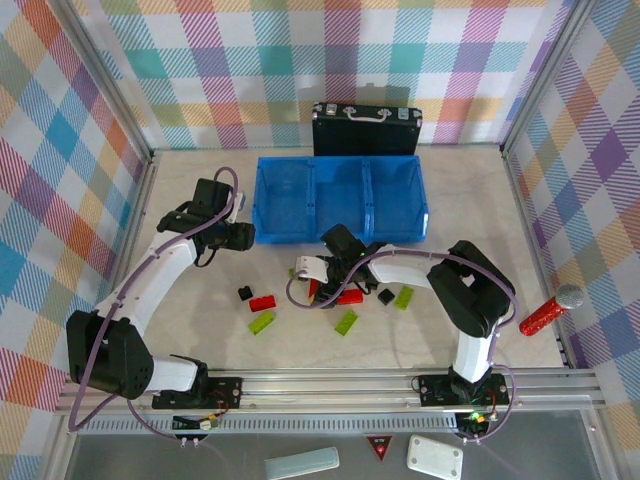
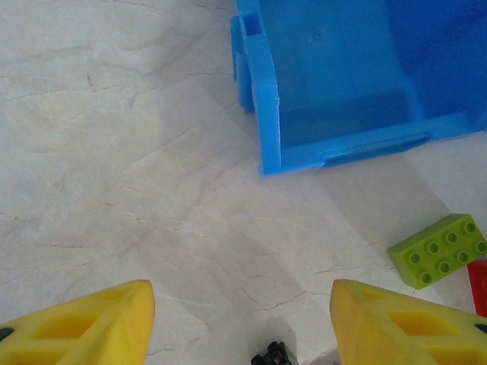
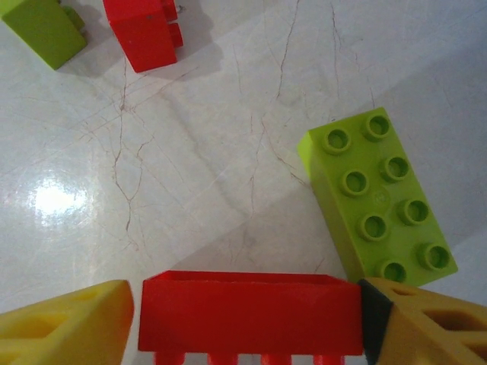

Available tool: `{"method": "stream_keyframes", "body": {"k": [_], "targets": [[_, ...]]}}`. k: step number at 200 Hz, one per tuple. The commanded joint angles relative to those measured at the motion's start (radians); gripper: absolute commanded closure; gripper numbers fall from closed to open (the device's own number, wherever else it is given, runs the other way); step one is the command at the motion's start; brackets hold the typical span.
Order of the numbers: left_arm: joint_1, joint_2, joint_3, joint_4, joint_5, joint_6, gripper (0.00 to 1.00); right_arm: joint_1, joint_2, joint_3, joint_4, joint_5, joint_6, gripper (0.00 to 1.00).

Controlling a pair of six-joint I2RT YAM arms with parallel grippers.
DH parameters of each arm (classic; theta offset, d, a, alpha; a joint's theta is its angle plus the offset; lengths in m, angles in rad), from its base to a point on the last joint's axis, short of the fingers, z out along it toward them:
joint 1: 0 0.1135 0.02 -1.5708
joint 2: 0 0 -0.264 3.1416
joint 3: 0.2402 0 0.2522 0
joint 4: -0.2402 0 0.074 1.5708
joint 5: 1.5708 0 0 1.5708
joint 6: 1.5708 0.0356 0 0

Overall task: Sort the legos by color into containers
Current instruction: Pick up the lego from the center of the table.

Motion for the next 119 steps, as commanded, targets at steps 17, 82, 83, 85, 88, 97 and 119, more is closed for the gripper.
{"method": "stream_keyframes", "body": {"k": [17, 82, 83, 85, 88, 97, 119], "targets": [[0.014, 0.015, 0.028, -0.011, 0.023, 0.016, 0.37, -0.007, -0.021, -0.028, -0.004, -0.038, 0.015, 0.3], [0.014, 0.024, 0.033, -0.017, 0.028, 0.012, 0.37, -0.007, -0.078, -0.028, -0.044, -0.031, 0.021, 0.37], [0.014, 0.024, 0.033, -0.017, 0.028, 0.012, 0.37, -0.007, -0.081, -0.027, -0.045, -0.03, 0.022, 0.38], [0.014, 0.024, 0.032, -0.017, 0.028, 0.011, 0.37, -0.007, -0.085, -0.026, -0.047, -0.029, 0.024, 0.38], [0.014, 0.025, 0.032, -0.017, 0.029, 0.011, 0.37, -0.007, -0.091, -0.028, -0.05, -0.029, 0.027, 0.38], [0.014, 0.026, 0.034, -0.017, 0.034, 0.011, 0.37, -0.007, -0.115, -0.028, -0.06, -0.023, 0.043, 0.4], [0.014, 0.029, 0.037, -0.018, 0.041, 0.008, 0.37, -0.007, -0.17, -0.03, -0.073, 0.016, 0.116, 0.4]]}}
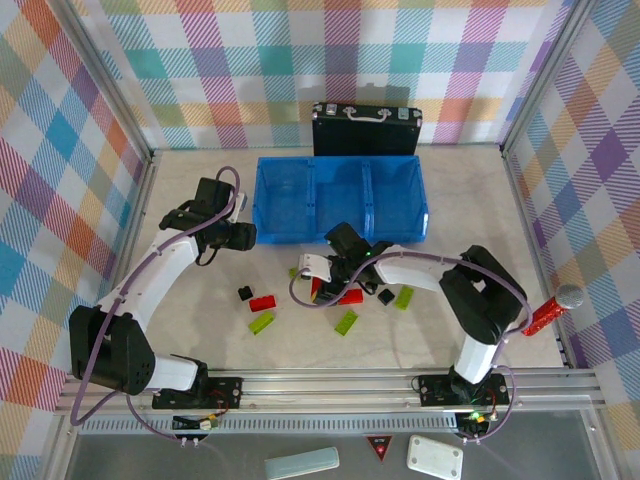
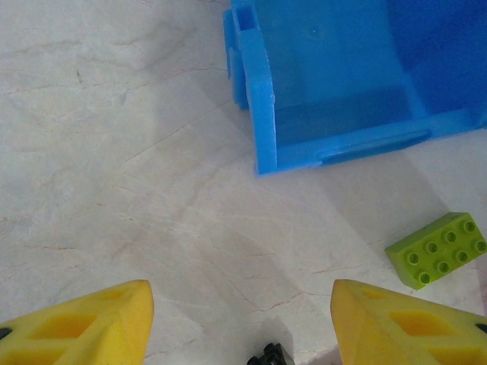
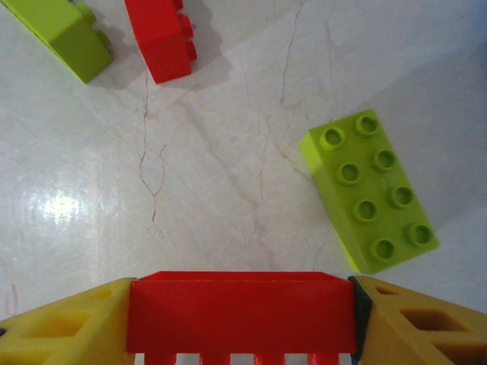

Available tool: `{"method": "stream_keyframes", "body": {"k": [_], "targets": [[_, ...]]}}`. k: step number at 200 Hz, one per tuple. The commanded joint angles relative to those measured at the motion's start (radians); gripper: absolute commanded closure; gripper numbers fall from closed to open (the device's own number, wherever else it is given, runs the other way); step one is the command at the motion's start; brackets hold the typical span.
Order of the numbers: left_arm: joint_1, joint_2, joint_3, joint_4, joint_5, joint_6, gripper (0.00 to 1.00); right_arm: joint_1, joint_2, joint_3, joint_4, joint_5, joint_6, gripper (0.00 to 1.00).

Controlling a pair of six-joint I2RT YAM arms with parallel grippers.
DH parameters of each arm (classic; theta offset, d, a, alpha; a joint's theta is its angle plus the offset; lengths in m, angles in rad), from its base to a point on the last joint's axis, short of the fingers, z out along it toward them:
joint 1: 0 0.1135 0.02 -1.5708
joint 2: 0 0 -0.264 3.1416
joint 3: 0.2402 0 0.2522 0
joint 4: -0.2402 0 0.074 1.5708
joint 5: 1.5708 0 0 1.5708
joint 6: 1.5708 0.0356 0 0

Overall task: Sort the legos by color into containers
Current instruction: Pick up the lego from the center of the table, then place the lego in the container.

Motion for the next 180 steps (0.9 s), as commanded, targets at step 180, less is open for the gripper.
{"method": "stream_keyframes", "body": {"k": [180], "targets": [[0.015, 0.02, 0.032, -0.023, 0.037, -0.004, 0.37, -0.275, -0.38, 0.094, -0.403, 0.341, 0.822, 0.46]]}}
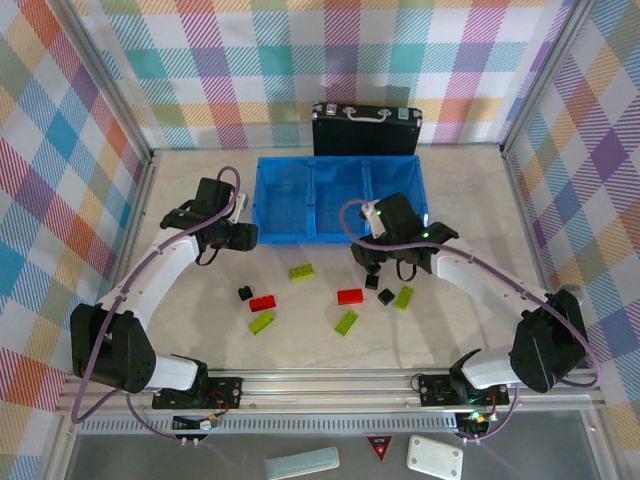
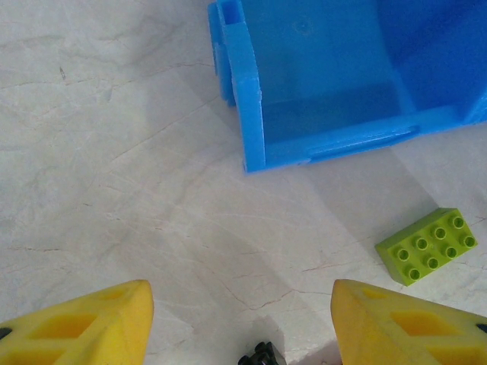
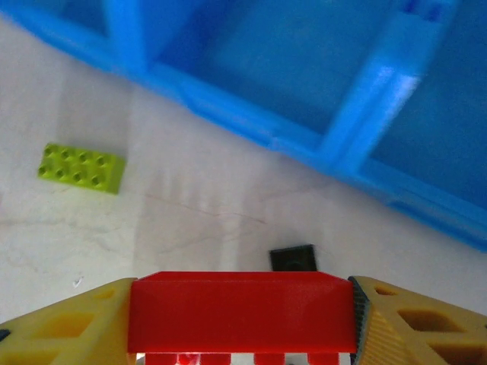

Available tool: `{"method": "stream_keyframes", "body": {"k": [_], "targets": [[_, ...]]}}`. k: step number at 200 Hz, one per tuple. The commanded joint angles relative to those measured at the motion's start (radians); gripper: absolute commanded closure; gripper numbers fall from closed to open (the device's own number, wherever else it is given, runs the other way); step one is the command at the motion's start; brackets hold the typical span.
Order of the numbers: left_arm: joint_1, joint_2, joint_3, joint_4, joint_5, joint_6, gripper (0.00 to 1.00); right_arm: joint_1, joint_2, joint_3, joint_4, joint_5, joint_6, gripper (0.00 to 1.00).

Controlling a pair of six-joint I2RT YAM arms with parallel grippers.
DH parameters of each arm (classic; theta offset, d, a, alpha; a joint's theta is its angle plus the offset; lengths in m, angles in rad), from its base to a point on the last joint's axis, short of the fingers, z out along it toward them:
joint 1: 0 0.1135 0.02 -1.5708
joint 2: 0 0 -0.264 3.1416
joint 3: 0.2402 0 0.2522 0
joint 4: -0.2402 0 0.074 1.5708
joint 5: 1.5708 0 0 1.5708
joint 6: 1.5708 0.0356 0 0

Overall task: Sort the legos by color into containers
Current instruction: Place the lego in the container.

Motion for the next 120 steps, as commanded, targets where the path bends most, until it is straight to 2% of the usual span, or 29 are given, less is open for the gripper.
{"method": "stream_keyframes", "body": {"k": [1, 39, 120], "targets": [[0.013, 0.01, 0.031, -0.022, 0.012, -0.003, 0.37, -0.057, -0.017, 0.048, -0.064, -0.016, 0.077, 0.46], [0.013, 0.011, 0.031, -0.023, 0.009, -0.003, 0.37, -0.152, 0.046, 0.102, -0.091, -0.049, 0.111, 0.46], [0.013, 0.019, 0.031, -0.026, -0.005, 0.0, 0.37, -0.24, 0.263, 0.211, -0.048, 0.082, 0.124, 0.5]]}}
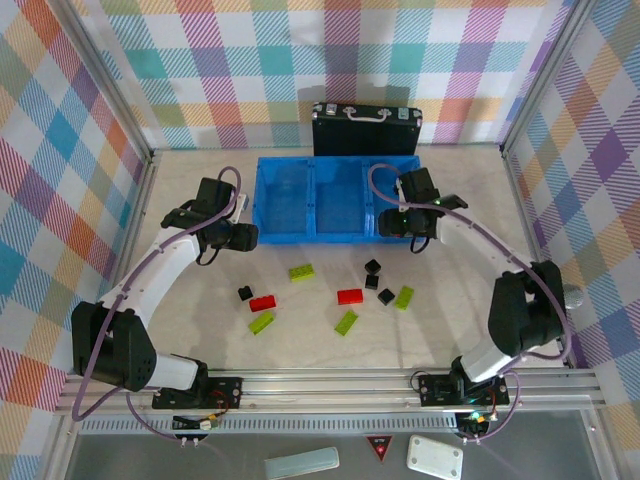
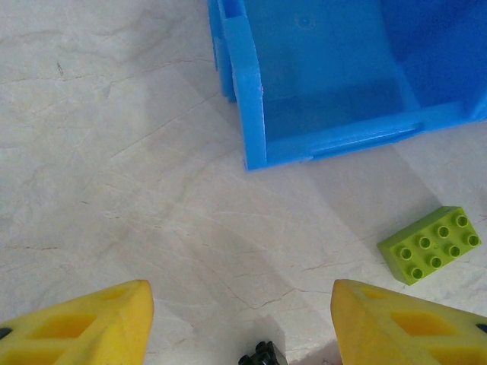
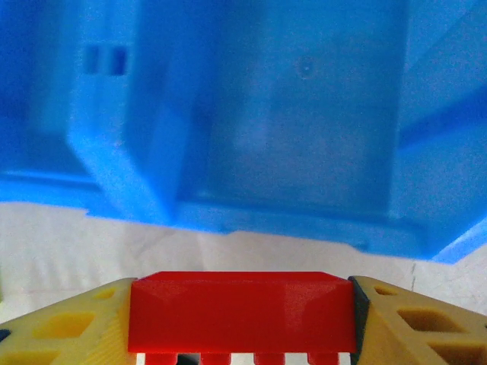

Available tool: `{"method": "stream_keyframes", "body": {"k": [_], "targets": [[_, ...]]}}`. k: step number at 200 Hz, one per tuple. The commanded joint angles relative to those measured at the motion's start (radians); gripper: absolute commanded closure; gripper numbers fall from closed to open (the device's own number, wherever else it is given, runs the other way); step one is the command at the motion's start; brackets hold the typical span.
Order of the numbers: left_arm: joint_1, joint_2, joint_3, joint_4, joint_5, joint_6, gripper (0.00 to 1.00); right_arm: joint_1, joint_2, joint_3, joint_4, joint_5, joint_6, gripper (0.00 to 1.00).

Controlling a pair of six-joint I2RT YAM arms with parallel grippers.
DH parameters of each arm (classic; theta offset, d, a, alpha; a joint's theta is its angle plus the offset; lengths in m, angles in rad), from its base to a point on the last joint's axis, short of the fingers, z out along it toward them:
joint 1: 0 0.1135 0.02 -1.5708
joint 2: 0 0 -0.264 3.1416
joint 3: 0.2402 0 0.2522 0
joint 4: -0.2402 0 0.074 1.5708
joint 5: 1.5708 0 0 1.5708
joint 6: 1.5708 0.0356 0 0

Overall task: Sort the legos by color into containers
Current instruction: Place the lego in the container.

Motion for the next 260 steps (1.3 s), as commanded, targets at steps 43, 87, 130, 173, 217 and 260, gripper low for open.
{"method": "stream_keyframes", "body": {"k": [43, 87, 130, 173, 217, 260], "targets": [[0.013, 0.012, 0.031, -0.027, -0.014, 0.001, 0.37, -0.04, 0.181, 0.165, -0.017, 0.067, -0.025, 0.5], [0.013, 0.009, 0.031, -0.029, -0.018, 0.002, 0.37, -0.059, 0.298, 0.255, -0.055, 0.048, -0.05, 0.5], [0.013, 0.009, 0.031, -0.033, -0.021, 0.002, 0.37, -0.078, 0.398, 0.342, -0.111, 0.026, -0.063, 0.49], [0.013, -0.001, 0.028, -0.029, -0.03, 0.004, 0.37, -0.087, 0.484, 0.4, -0.149, 0.0, -0.079, 0.49], [0.014, -0.005, 0.027, -0.029, -0.039, 0.005, 0.37, -0.09, 0.558, 0.447, -0.164, -0.015, -0.073, 0.49], [0.014, -0.006, 0.026, -0.032, -0.053, 0.009, 0.37, -0.091, 0.608, 0.486, -0.152, -0.003, -0.067, 0.45]]}}
